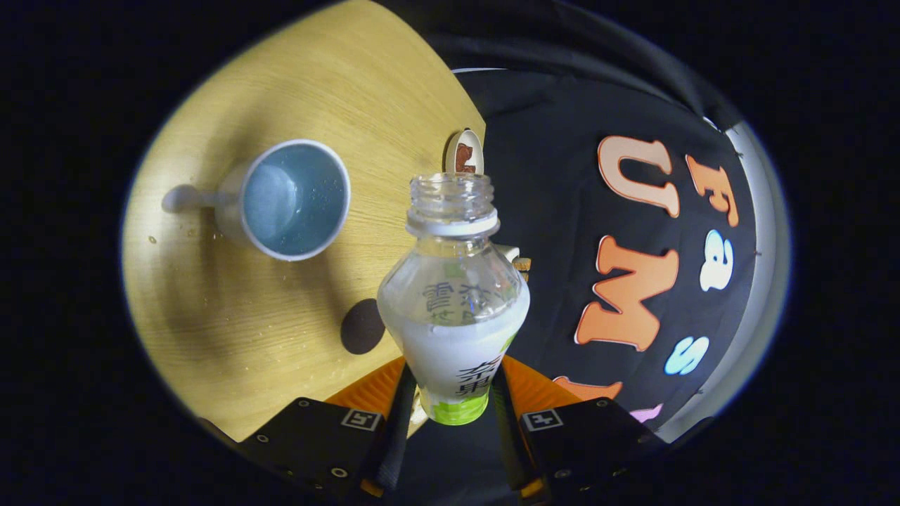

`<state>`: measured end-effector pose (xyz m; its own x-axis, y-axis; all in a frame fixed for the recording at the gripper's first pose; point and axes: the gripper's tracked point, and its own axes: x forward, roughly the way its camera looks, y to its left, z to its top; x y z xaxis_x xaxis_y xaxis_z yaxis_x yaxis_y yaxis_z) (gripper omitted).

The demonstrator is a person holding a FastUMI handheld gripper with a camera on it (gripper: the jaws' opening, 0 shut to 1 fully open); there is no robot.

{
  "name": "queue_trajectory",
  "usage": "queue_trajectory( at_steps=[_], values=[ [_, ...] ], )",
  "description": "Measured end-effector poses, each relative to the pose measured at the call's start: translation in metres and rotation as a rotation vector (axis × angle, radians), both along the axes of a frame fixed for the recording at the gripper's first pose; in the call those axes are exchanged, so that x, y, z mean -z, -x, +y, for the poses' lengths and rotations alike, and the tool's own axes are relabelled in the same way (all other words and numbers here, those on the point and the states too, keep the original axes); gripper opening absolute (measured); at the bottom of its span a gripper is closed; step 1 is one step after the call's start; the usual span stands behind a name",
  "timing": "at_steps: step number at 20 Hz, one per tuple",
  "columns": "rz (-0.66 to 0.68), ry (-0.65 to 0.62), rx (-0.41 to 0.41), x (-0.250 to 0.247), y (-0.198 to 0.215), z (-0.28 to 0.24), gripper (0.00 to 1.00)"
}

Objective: Take the bottle from table, then pour the juice into the cup, finally place the bottle on the coaster

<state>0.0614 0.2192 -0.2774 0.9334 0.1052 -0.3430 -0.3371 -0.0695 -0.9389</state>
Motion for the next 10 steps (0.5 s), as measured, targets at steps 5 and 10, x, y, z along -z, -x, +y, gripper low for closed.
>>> queue_trajectory(
  at_steps=[5,10],
  values=[
    [0.071,-0.183,0.065,0.009,0.011,0.001,0.58],
    [0.167,-0.410,0.129,0.013,0.024,0.010,0.58]
  ],
)
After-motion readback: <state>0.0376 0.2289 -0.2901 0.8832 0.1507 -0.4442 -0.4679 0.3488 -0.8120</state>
